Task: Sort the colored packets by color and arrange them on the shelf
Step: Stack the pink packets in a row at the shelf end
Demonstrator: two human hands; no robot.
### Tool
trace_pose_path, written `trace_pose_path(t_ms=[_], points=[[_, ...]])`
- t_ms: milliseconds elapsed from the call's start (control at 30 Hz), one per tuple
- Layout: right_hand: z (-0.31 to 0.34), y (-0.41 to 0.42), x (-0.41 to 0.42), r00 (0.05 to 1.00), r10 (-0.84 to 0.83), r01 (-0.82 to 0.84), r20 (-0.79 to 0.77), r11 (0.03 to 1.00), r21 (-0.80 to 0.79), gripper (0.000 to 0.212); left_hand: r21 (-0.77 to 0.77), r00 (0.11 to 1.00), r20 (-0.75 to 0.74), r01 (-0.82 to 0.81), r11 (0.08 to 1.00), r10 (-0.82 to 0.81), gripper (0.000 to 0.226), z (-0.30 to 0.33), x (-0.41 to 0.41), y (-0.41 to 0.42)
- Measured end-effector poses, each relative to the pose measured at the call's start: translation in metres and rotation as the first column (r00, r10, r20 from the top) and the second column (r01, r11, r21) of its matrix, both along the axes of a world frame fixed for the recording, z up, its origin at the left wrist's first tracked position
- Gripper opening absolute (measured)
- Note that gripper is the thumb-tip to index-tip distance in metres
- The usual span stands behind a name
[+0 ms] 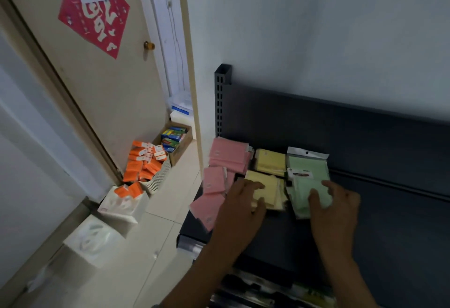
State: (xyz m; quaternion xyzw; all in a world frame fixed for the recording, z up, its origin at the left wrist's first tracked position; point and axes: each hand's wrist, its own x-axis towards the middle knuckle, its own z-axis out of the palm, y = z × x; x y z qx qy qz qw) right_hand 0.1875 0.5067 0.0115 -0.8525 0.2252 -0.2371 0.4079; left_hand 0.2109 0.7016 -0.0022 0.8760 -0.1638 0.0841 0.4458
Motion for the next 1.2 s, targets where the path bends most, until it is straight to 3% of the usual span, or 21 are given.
trace_pose_path(t_ms=[167,500,667,833,967,1100,1200], points=[[0.002,0.051,-0.001,0.996,0.063,-0.061,0.070,0.998,-0.032,0.028,0.014,0.975,-0.016,-0.221,0.975,0.222,0.027,0.000,0.020,0.058],[-0.013,0.126,0.002,0.959,0.279,-0.283,-0.050,0.950,-0.131,0.016,0.168,0.984,0.030,-0.177,0.970,0.174,0.029,-0.012,0.025,0.078],[-0.017,0.134,0.008,0.944,0.321,-0.328,-0.080,0.941,-0.081,0.016,0.188,0.956,-0.060,-0.273,0.943,0.289,0.046,-0.018,0.028,0.094],[-0.007,0.141,0.044,0.927,0.361,-0.370,-0.104,0.925,-0.088,0.021,0.214,0.969,-0.100,-0.199,0.956,0.224,0.070,-0.025,0.043,0.095],[0.008,0.134,0.086,0.868,0.465,-0.493,-0.175,0.849,-0.188,0.046,0.235,0.975,-0.091,-0.176,0.956,0.201,0.061,-0.024,0.049,0.090],[0.016,0.121,0.137,0.688,0.580,-0.698,-0.437,0.695,-0.176,0.080,0.244,0.972,-0.114,-0.171,0.955,0.203,0.052,-0.023,0.048,0.089],[0.004,0.114,0.167,0.572,0.590,-0.801,-0.570,0.550,-0.235,0.061,0.244,0.984,-0.080,-0.134,0.961,0.157,0.044,-0.026,0.049,0.094]])
